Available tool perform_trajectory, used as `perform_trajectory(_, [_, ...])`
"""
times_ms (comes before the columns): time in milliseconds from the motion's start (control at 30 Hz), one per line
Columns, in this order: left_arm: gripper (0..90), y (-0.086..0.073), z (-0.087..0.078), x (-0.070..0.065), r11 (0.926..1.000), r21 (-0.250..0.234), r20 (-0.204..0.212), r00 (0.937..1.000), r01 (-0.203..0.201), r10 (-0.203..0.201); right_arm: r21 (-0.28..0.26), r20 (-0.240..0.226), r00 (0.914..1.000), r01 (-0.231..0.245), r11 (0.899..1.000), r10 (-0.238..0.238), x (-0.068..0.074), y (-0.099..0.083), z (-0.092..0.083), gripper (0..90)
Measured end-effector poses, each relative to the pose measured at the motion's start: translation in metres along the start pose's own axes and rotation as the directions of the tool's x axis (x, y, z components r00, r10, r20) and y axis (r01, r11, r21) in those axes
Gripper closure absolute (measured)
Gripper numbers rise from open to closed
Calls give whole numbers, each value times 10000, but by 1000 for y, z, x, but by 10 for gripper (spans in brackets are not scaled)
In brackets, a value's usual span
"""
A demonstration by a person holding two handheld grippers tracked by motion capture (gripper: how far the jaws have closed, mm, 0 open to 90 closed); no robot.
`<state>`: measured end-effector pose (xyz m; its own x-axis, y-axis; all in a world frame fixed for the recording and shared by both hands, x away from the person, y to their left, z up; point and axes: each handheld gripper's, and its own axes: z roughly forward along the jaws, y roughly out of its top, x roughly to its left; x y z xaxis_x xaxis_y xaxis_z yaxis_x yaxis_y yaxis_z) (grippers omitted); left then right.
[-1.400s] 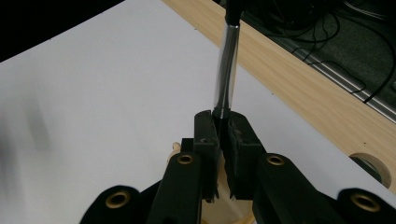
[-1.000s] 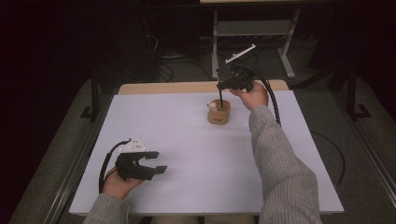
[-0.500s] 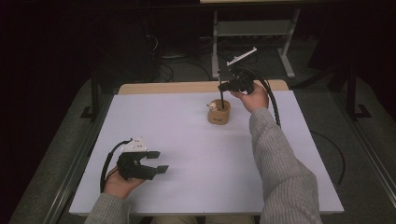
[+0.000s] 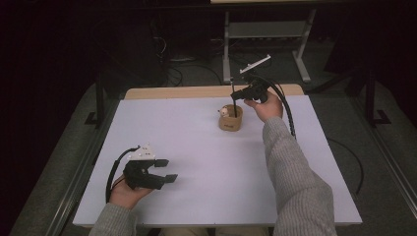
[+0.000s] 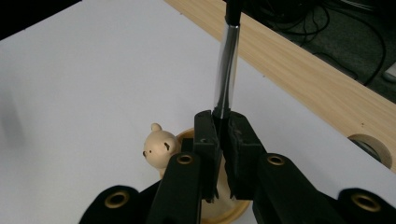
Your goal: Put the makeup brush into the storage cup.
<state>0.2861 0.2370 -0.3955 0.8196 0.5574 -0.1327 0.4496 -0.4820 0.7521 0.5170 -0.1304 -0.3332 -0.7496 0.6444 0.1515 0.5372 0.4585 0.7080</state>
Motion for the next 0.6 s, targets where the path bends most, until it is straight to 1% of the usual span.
perform_trajectory(33, [336,0,0,0,10000,15,4,10000,-49,49,-44,16,10000,-32,10000,32,0,-1,0,825])
perform_trajectory(67, [336,0,1,0,10000,-84,33,10000,33,-33,-86,10,10000,-50,9999,50,1,-1,0,825])
perform_trajectory(100, [336,0,0,1,9998,-101,27,9999,-158,158,-155,0,10000,-64,9999,64,0,-2,0,825])
perform_trajectory(133, [335,0,0,1,9999,-89,39,9999,-131,132,-184,21,10000,-25,9998,25,-1,-3,1,825])
perform_trajectory(200, [335,-1,-1,1,10000,-33,35,10000,-93,93,-124,-30,9999,-169,9998,169,-1,-3,1,825])
perform_trajectory(233, [335,-1,-1,2,10000,-59,44,10000,-78,79,-136,-43,9999,-164,9998,163,-1,-4,3,825])
perform_trajectory(267, [334,-1,-2,2,9999,-53,47,9999,-96,96,-139,-25,9998,-203,9997,203,-1,-4,3,825])
perform_trajectory(300, [334,0,-2,1,10000,-41,44,10000,-85,85,-130,4,9999,-115,9998,116,-2,-5,5,825])
perform_trajectory(400, [334,0,-1,0,10000,-29,76,9999,-79,79,-97,59,9997,-244,9997,244,-1,-6,7,824])
perform_trajectory(467, [334,0,0,0,10000,-69,75,10000,-38,38,-170,24,10000,-87,9998,87,-2,-8,8,823])
perform_trajectory(500, [334,0,0,0,10000,-49,88,10000,13,-13,-100,1,9997,-250,9996,250,-1,-8,8,823])
perform_trajectory(567, [334,0,0,0,10000,-58,88,9999,-53,54,-52,18,9997,-254,9997,254,-1,-10,9,822])
perform_trajectory(600, [334,0,0,0,10000,-63,103,9999,-13,14,-85,-21,9997,-244,9997,244,-2,-11,11,821])
